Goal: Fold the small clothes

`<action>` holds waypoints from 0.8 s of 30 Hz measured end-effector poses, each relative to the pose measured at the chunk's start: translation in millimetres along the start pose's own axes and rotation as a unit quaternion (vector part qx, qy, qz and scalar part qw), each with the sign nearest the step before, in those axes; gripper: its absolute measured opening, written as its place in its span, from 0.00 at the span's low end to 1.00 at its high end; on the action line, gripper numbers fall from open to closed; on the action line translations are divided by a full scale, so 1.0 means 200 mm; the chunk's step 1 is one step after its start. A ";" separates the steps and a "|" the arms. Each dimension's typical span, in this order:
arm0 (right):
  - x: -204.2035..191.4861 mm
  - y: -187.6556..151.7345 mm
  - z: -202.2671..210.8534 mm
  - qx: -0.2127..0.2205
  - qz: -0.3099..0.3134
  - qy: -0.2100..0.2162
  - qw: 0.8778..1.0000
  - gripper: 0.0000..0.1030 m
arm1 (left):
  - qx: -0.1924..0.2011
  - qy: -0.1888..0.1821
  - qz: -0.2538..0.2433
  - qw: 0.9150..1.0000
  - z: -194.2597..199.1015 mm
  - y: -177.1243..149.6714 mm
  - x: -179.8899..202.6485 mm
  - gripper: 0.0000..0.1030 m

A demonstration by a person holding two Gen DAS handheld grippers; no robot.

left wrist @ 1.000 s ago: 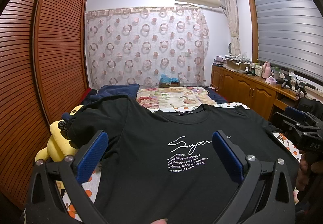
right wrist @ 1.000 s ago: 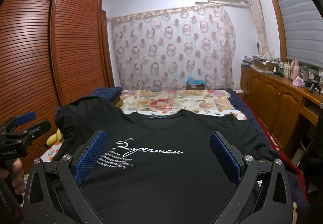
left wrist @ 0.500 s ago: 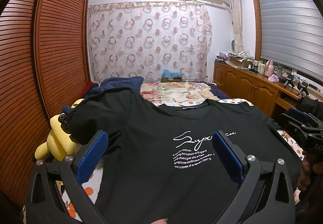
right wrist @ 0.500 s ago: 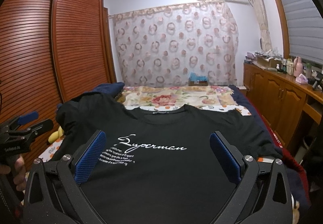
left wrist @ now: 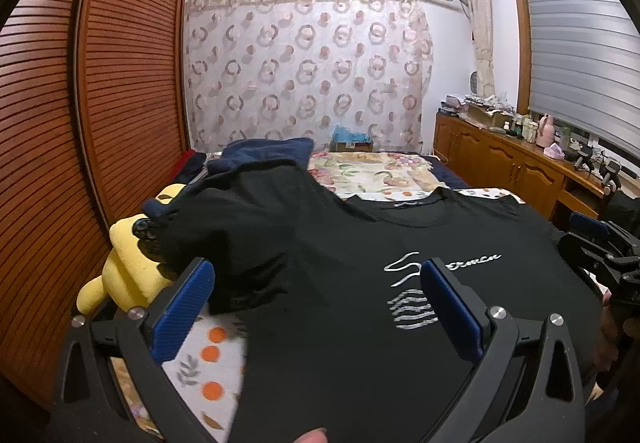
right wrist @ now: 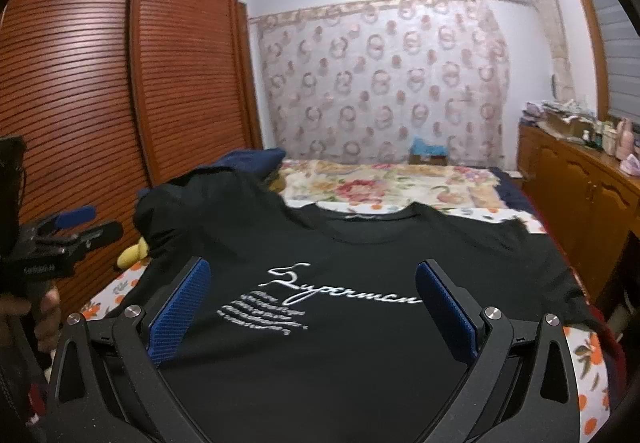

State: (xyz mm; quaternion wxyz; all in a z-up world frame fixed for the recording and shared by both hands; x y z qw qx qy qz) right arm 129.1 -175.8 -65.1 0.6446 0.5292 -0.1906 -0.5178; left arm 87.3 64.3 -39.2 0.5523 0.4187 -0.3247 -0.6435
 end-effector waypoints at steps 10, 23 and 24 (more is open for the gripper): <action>-0.12 -0.08 -0.15 -0.053 0.025 0.038 0.998 0.98 | -0.035 0.002 0.014 0.999 -0.13 -0.10 -0.34 1.00; -0.16 -0.24 -0.28 -0.112 0.038 0.048 0.992 0.98 | -0.078 -0.029 0.064 0.994 -0.38 -0.18 -0.65 0.56; -0.16 -0.25 -0.28 -0.113 0.039 0.050 0.992 0.98 | -0.084 -0.029 0.067 0.994 -0.41 -0.19 -0.66 0.51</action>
Point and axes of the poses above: each gripper's, at about its wrist camera, not at the fingertips, and z roughly against the way its jaws point, x to its right, y to its top, the point moved 7 cm from there along -z, roughly the way its jaws point, and after that the axes turned 14 degrees about -z, right-handed, at the moved point
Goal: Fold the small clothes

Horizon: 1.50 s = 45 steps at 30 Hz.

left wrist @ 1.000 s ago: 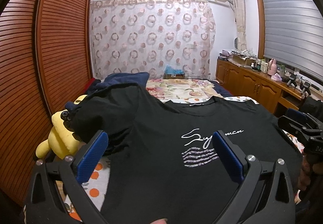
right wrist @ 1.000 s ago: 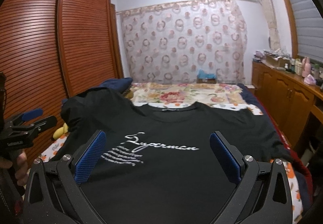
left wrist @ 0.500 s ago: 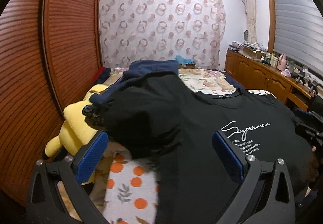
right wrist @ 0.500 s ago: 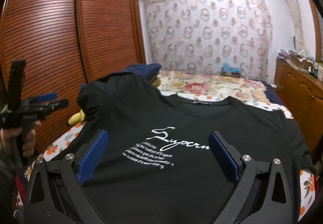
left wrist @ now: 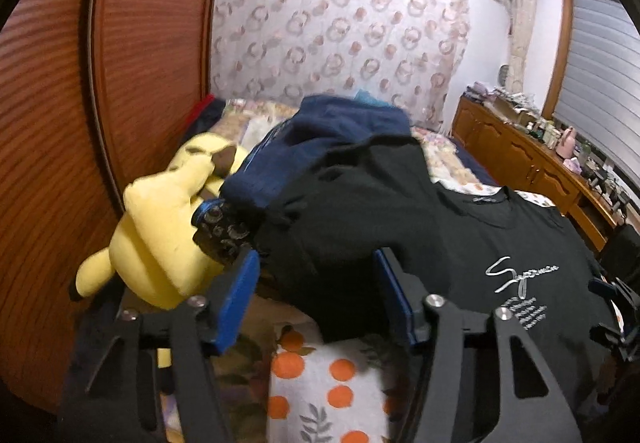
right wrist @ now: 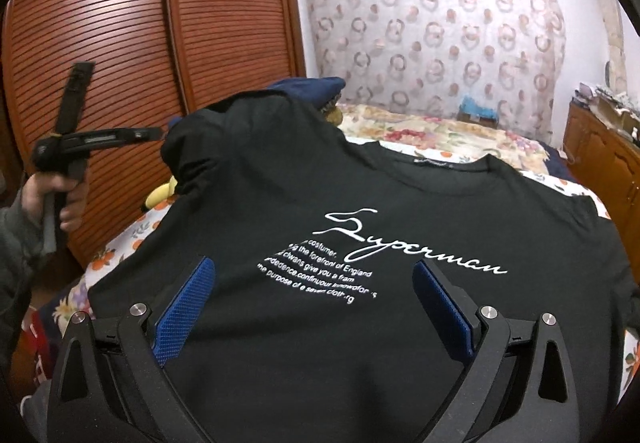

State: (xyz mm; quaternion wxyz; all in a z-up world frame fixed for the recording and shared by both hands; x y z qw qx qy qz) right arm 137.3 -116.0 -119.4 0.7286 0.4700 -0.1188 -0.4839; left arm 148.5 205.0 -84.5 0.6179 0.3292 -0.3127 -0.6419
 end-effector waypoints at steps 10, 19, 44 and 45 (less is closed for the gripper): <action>0.01 -0.02 0.01 -0.002 -0.001 0.004 1.000 0.98 | -0.026 -0.012 -0.017 0.999 -0.12 -0.07 0.01 0.25; 0.03 -0.01 0.01 -0.003 -0.005 0.003 1.000 0.98 | 0.029 -0.017 -0.047 0.998 0.09 0.06 0.11 0.00; 0.39 0.11 0.18 0.032 -0.055 -0.039 0.997 0.94 | 0.003 -0.119 -0.184 0.976 0.07 0.27 0.93 0.58; 0.37 0.12 0.17 0.031 -0.049 -0.036 0.998 0.92 | -0.003 -0.114 -0.182 0.977 0.05 0.23 0.91 0.58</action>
Point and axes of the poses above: each gripper's, at about its wrist camera, not at the fingertips, and z roughly against the way its jaws point, x to its right, y to its top, the point moved 7 cm from there along -z, roughly the way its jaws point, and after that the axes turned 14 degrees about -z, right-handed, at the moved point
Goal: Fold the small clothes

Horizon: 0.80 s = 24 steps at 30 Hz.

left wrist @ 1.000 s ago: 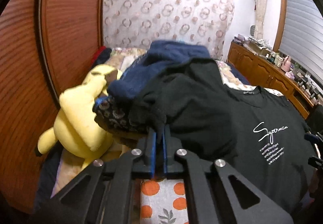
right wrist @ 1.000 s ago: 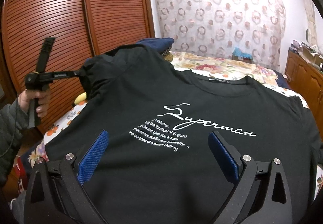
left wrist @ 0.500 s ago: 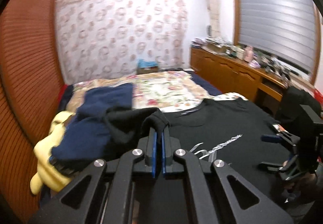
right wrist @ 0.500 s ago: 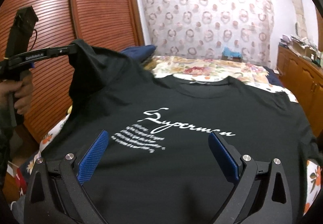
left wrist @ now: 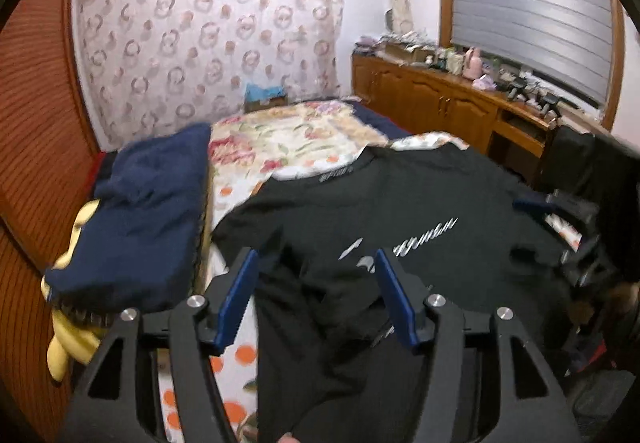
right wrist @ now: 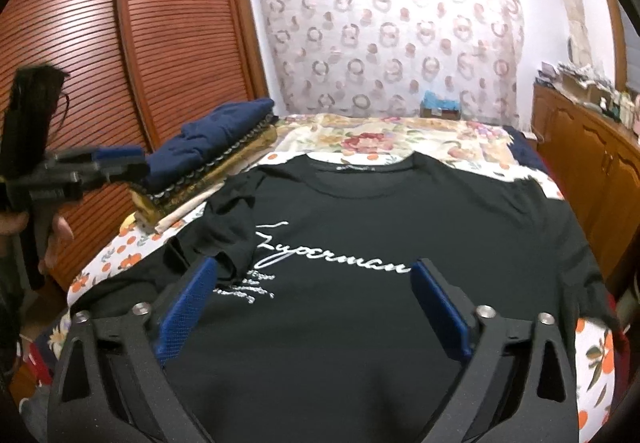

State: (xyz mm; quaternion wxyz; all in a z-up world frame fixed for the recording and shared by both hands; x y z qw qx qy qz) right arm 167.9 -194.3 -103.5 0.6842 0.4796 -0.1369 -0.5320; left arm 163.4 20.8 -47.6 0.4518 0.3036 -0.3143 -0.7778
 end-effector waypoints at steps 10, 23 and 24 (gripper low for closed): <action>-0.29 0.01 -0.24 -0.059 0.067 0.065 0.994 0.61 | -0.079 0.020 0.055 0.995 -0.17 -0.47 -0.09 0.58; -0.53 -0.11 -0.71 -0.168 0.095 0.086 0.977 0.46 | -0.097 0.008 0.066 0.993 -0.24 -0.61 -0.10 0.60; -0.53 -0.11 -0.73 -0.170 0.093 0.084 0.977 0.46 | -0.097 0.010 0.065 0.993 -0.24 -0.61 -0.11 0.61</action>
Point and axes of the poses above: each gripper's, at about its wrist camera, not at the fingertips, and z roughly against the way its jaws point, x to its right, y to its top, the point moved 7 cm from there along -z, roughly the way its jaws point, and after that the axes turned 14 degrees about -z, right-handed, at the moved point
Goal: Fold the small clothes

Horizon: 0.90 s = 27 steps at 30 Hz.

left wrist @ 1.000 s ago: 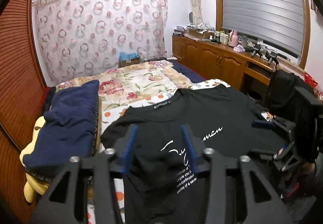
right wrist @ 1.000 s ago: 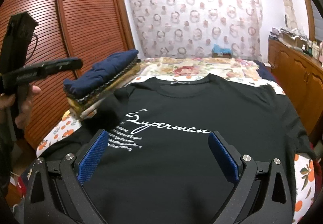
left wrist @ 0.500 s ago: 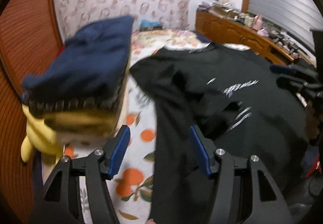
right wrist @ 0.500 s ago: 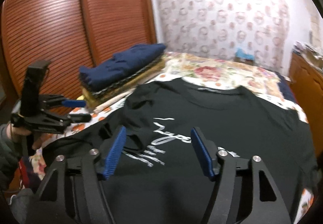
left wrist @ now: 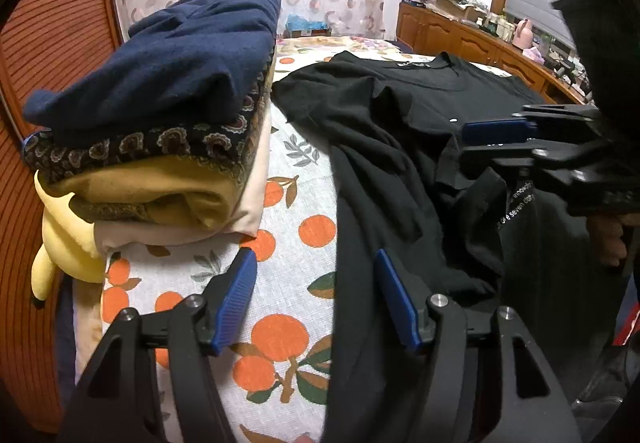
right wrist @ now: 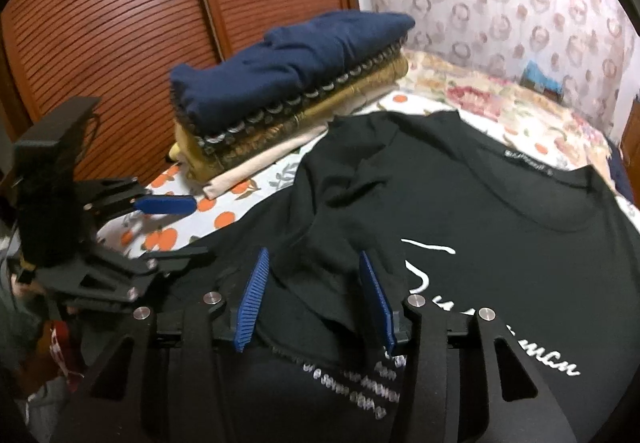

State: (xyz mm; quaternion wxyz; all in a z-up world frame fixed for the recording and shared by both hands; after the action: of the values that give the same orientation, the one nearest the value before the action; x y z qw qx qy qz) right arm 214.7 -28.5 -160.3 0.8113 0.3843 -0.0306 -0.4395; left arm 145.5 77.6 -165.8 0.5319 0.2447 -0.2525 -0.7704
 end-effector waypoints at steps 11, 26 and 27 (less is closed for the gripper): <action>0.03 0.00 -0.07 -0.013 0.020 -0.031 0.999 0.08 | 0.001 0.000 0.001 1.000 0.00 0.01 -0.01 0.63; 0.55 0.08 0.36 0.081 -0.096 -0.133 0.983 0.31 | 0.001 0.000 0.001 1.000 0.00 0.01 0.00 0.63; 0.55 0.08 0.37 0.085 -0.095 -0.139 0.982 0.34 | 0.002 0.000 0.001 1.000 0.00 0.01 0.00 0.63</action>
State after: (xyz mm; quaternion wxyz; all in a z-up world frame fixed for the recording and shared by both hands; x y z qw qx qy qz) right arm 263.8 -148.1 -128.9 0.7186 0.3880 -0.1432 -0.5591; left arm 147.1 77.9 -164.4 0.5321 0.2453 -0.2538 -0.7696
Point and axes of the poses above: each gripper's, at about its wrist camera, not at the fingertips, and z roughly against the way its jaws point, x to its right, y to its top, the point moved 7 cm from there along -z, roughly the way its jaws point, and after that the axes turned 14 degrees about -z, right-handed, at the moved point
